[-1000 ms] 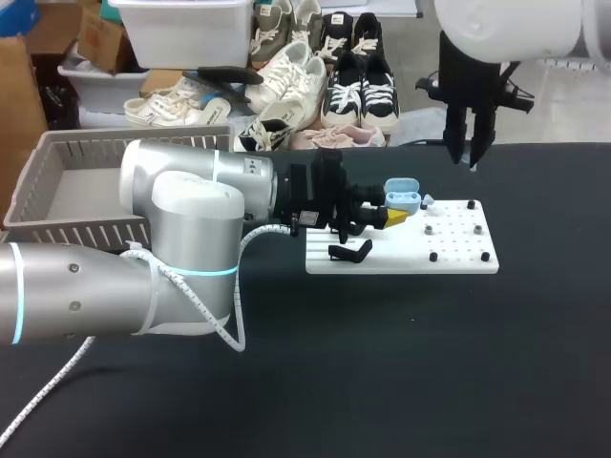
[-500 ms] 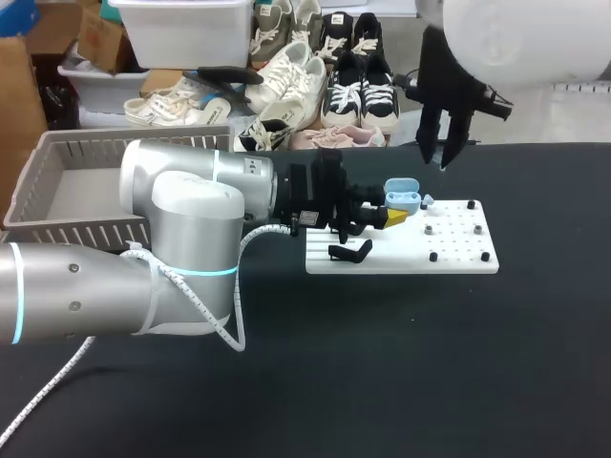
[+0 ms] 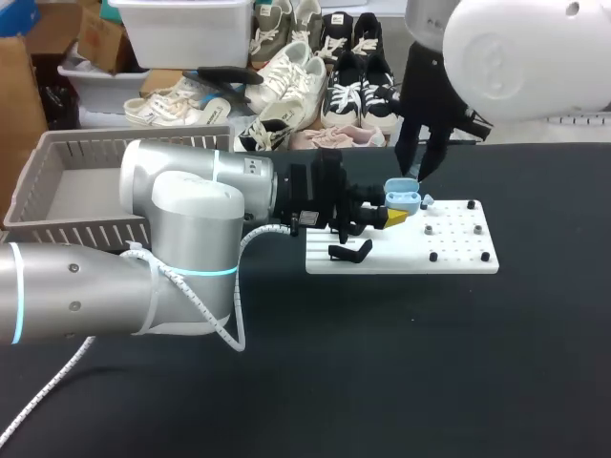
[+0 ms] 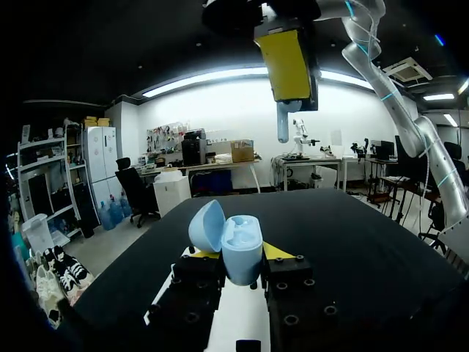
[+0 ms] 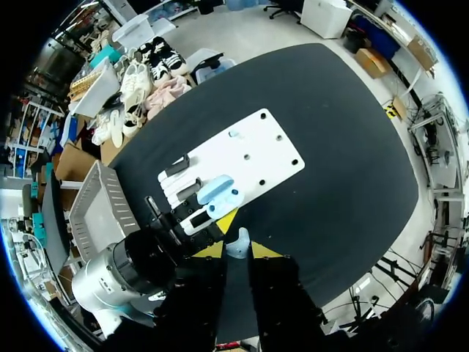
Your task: Pick up each earbud case from the left stands, insert the matching earbuds, close the lid, and place the case in the box.
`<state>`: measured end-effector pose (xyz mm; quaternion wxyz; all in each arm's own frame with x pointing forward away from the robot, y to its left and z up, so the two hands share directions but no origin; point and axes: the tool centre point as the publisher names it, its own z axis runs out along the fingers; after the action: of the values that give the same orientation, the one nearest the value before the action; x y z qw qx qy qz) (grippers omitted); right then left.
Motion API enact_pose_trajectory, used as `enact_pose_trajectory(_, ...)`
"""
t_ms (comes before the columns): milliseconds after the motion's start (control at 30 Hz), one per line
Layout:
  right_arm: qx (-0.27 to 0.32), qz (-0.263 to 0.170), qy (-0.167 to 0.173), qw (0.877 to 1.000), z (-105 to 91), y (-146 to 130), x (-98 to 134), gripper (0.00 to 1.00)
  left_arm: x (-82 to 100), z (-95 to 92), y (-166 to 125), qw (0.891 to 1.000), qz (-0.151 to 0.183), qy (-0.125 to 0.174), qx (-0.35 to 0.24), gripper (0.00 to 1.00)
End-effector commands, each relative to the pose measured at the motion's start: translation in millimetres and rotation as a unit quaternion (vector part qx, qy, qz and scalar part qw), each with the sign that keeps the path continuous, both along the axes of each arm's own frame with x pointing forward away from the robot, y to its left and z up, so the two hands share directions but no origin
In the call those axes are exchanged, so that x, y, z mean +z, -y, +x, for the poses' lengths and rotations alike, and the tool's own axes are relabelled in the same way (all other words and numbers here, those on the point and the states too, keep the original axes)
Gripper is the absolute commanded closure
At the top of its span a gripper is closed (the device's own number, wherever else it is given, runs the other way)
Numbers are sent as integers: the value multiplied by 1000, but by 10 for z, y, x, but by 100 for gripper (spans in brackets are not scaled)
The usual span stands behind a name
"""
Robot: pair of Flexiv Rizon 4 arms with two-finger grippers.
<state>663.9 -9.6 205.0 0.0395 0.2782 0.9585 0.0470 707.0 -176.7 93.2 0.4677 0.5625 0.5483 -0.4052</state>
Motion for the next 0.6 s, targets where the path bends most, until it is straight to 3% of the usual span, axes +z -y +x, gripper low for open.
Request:
enact_pose_trajectory(33, -8, -4, -5, 1000, 25, -9, -60, 100, -8, -4, -3, 1000, -2, 1, 1, 100)
enact_pose_trajectory(600, -19, -11, -20, 1000, 172, -55, -199, 100, -8, -4, -3, 1000, -2, 1, 1, 100)
